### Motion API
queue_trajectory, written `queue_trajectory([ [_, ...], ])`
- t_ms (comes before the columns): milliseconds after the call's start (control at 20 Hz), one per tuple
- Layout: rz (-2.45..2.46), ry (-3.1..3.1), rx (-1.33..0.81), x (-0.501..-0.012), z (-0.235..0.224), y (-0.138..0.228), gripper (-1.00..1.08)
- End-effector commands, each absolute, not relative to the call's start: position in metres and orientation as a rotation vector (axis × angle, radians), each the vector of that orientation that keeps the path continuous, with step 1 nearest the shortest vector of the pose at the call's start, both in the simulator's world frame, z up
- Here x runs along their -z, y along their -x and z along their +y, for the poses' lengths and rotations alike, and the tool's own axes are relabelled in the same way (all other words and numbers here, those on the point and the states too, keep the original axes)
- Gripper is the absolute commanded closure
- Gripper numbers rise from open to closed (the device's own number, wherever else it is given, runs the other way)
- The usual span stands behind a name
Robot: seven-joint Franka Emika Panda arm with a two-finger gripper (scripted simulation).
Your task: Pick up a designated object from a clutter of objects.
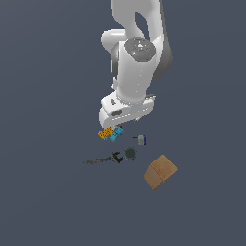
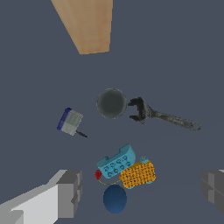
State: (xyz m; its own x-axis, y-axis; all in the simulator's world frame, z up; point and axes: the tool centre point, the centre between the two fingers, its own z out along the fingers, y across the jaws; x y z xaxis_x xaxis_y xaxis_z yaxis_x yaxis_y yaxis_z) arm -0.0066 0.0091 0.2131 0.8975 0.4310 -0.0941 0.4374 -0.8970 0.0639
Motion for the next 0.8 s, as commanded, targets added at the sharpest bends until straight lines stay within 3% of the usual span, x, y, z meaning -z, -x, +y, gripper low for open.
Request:
queue_trajectory([
  [0,0.814,-2.943,0.12,-0.199,0.013,0.007,-0.92],
  [750,1.573,-2.647,0.1,-0.119,0.045,0.021,-0.92],
])
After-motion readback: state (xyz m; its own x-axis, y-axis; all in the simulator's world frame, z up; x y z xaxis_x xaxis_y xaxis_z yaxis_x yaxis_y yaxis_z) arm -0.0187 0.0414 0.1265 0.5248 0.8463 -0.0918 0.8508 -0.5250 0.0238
